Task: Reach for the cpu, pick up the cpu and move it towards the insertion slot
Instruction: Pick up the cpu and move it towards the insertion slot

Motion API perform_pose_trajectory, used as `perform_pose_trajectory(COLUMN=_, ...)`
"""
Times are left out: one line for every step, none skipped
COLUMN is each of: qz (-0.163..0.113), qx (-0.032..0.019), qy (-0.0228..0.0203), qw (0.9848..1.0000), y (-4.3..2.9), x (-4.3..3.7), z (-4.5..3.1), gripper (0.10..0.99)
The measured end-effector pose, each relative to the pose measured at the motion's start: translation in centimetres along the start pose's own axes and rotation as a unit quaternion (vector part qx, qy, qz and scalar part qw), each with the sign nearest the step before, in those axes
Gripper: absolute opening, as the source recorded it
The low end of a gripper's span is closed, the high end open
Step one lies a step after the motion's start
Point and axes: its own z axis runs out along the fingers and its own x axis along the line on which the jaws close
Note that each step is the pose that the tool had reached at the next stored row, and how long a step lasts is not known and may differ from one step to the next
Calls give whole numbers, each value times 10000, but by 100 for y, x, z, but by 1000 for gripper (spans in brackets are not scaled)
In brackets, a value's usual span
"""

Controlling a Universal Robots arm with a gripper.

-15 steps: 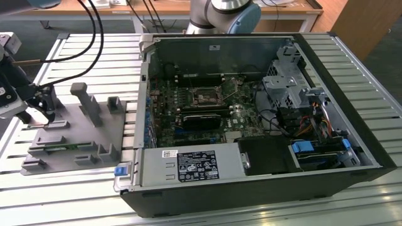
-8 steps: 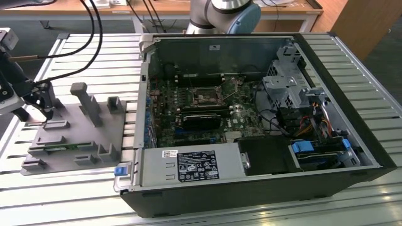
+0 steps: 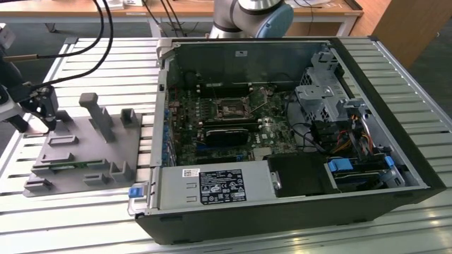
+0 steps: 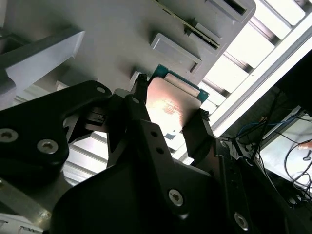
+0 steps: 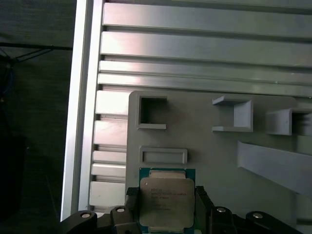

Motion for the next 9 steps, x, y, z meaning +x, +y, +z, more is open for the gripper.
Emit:
perform_pose_trajectory(qz=0, qx=0, qy=0, qw=10000, y=1, x=0, z=-12, gripper=541)
perform_pose_trajectory(qz=0, qx=0, qy=0, qw=10000, y=1, x=0, z=-26, gripper=541)
perform_pose_trajectory(qz=0, qx=0, qy=0, qw=10000, y=2, x=0, z=-40, gripper=541)
perform_pose_trajectory(qz=0, qx=0, qy=0, qw=10000, y=2, x=0, z=-55, gripper=541)
perform_pose_trajectory(qz=0, qx=0, qy=0, qw=10000, y=3, x=0, z=-68, gripper=541)
perform_pose_trajectory(qz=0, qx=0, qy=0, qw=10000, y=4, x=0, z=-79, gripper=541)
perform_pose_trajectory(qz=0, qx=0, qy=0, qw=10000, y=4, x=0, z=-89, gripper=541)
perform_pose_trajectory(qz=0, qx=0, qy=0, qw=10000, y=4, x=0, z=-99, gripper=541)
perform_pose_trajectory(qz=0, qx=0, qy=0, qw=10000, y=5, x=1, z=-109, gripper=541)
